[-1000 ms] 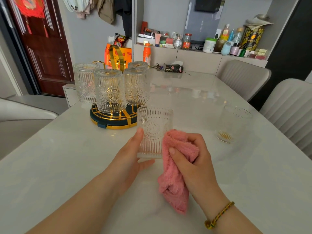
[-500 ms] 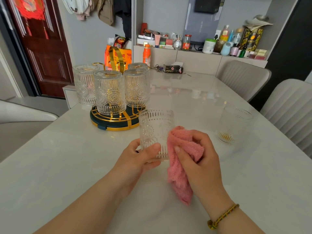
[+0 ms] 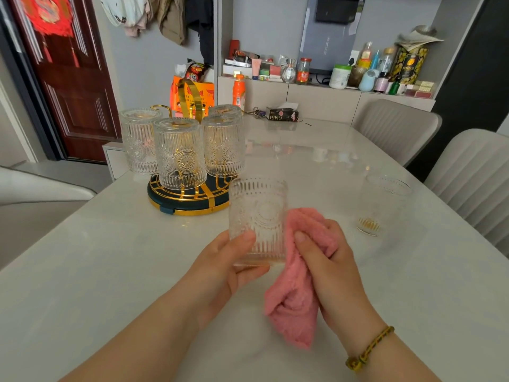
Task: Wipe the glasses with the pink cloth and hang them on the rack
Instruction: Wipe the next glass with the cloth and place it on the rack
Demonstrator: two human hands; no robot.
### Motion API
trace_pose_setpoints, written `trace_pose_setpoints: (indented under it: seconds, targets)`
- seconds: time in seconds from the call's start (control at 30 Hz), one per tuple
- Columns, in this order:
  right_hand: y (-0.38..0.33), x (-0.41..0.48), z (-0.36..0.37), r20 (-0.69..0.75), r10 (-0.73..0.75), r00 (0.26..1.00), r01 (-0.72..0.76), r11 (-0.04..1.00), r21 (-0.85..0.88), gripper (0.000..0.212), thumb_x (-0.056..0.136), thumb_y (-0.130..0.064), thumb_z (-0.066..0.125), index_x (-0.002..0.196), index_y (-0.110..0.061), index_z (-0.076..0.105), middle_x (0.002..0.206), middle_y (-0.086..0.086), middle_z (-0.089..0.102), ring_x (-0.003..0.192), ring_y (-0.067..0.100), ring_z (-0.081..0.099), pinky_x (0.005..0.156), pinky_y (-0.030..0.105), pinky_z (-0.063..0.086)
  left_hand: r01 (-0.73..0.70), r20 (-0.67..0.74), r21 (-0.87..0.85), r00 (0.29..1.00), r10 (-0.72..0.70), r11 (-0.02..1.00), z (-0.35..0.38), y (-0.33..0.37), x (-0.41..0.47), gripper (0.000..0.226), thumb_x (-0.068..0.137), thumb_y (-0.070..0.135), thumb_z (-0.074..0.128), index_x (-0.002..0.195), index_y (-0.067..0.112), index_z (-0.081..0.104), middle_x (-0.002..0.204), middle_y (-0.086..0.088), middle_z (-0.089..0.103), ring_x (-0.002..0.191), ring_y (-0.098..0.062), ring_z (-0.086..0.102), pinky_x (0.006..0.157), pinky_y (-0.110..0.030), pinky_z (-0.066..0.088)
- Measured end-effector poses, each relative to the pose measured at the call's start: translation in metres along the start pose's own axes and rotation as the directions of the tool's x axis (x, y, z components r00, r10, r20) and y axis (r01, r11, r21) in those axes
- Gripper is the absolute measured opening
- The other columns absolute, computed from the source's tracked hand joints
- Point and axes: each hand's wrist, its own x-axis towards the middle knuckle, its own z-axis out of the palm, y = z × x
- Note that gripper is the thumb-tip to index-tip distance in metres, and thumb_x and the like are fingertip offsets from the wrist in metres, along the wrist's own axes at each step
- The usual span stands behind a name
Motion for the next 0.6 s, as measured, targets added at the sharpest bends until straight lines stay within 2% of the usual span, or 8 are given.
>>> trace_pose_setpoints:
  seconds: [0.07,0.13,0.2,0.27,0.37,0.43,0.5,0.6]
  targets:
    - [-0.003,-0.006,0.003,0.039,-0.131,0.991,0.134,0.983,-0.123,0.021,0.074,-0.015,0.070,0.081,-0.026,0.054,0.081,-0.008,0.061,0.070,-0.004,0.057,0.063,0.008,0.045,-0.006,-0.052,0.025,0.999,0.007,1.000,-0.002,0.001,0.002,0.083,0.046,0.042,0.071,0.120,0.009,0.054,0.108,-0.009,0.070,0.095,-0.021,0.068,0.076,-0.027,0.057]
    - [-0.009,-0.011,0.004,0.125,-0.329,0.936,0.351,0.886,-0.303,0.020,0.068,-0.027,0.068,0.081,-0.028,0.052,0.090,-0.011,0.056,0.082,-0.004,0.054,0.070,0.003,0.040,0.002,-0.056,0.114,0.998,0.005,0.994,-0.001,0.001,0.002,0.083,0.046,0.038,0.073,0.121,0.009,0.052,0.107,-0.013,0.069,0.090,-0.021,0.069,0.074,-0.026,0.057]
    - [-0.011,-0.012,0.001,0.142,-0.428,0.893,0.448,0.814,-0.369,0.021,0.067,-0.035,0.062,0.086,-0.037,0.053,0.094,-0.015,0.052,0.087,-0.003,0.052,0.073,0.002,0.038,0.020,-0.025,0.170,1.000,-0.016,0.985,0.001,0.001,0.000,0.083,0.043,0.035,0.074,0.118,0.010,0.052,0.103,-0.013,0.069,0.086,-0.021,0.070,0.073,-0.027,0.057]
    - [-0.016,-0.009,-0.003,0.021,-0.405,0.914,0.389,0.860,-0.331,0.021,0.066,-0.037,0.062,0.084,-0.042,0.053,0.091,-0.016,0.055,0.085,-0.005,0.053,0.071,0.003,0.039,0.026,0.018,0.177,0.999,-0.030,0.984,0.004,0.001,-0.002,0.089,0.036,0.037,0.078,0.117,0.011,0.051,0.104,-0.012,0.070,0.091,-0.024,0.069,0.078,-0.031,0.057]
    - [-0.015,-0.003,-0.006,-0.135,-0.257,0.957,0.232,0.957,-0.176,0.020,0.073,-0.019,0.068,0.080,-0.031,0.053,0.081,-0.017,0.058,0.072,-0.012,0.056,0.064,0.003,0.042,0.029,0.062,0.113,0.997,-0.036,0.993,0.005,0.001,-0.004,0.107,0.027,0.046,0.088,0.121,0.010,0.050,0.110,-0.012,0.069,0.099,-0.027,0.067,0.083,-0.034,0.056]
    - [-0.009,0.000,-0.004,-0.111,-0.096,0.989,0.094,0.995,-0.026,0.021,0.078,-0.010,0.067,0.079,-0.028,0.055,0.074,-0.012,0.061,0.065,-0.008,0.058,0.062,0.008,0.047,0.016,0.064,0.051,0.998,-0.019,0.999,0.004,0.003,-0.004,0.103,0.034,0.046,0.086,0.122,0.008,0.051,0.113,-0.013,0.067,0.101,-0.027,0.066,0.082,-0.032,0.056]
    - [-0.002,0.001,-0.002,-0.043,0.015,0.999,-0.011,0.996,0.090,0.015,0.071,-0.019,0.068,0.079,-0.025,0.057,0.070,-0.012,0.065,0.065,-0.002,0.059,0.063,0.014,0.050,0.011,0.069,-0.002,0.998,-0.011,1.000,0.003,0.004,-0.003,0.096,0.035,0.050,0.085,0.118,0.010,0.056,0.111,-0.011,0.068,0.100,-0.025,0.066,0.080,-0.029,0.056]
    - [0.005,0.000,0.001,-0.022,0.040,0.999,-0.037,0.990,0.133,0.017,0.063,-0.026,0.060,0.080,-0.024,0.056,0.067,-0.015,0.065,0.068,0.002,0.059,0.065,0.019,0.051,0.010,0.078,-0.029,0.997,-0.008,1.000,0.000,0.006,-0.003,0.076,0.041,0.046,0.083,0.108,0.016,0.063,0.107,-0.007,0.071,0.097,-0.020,0.067,0.077,-0.025,0.056]
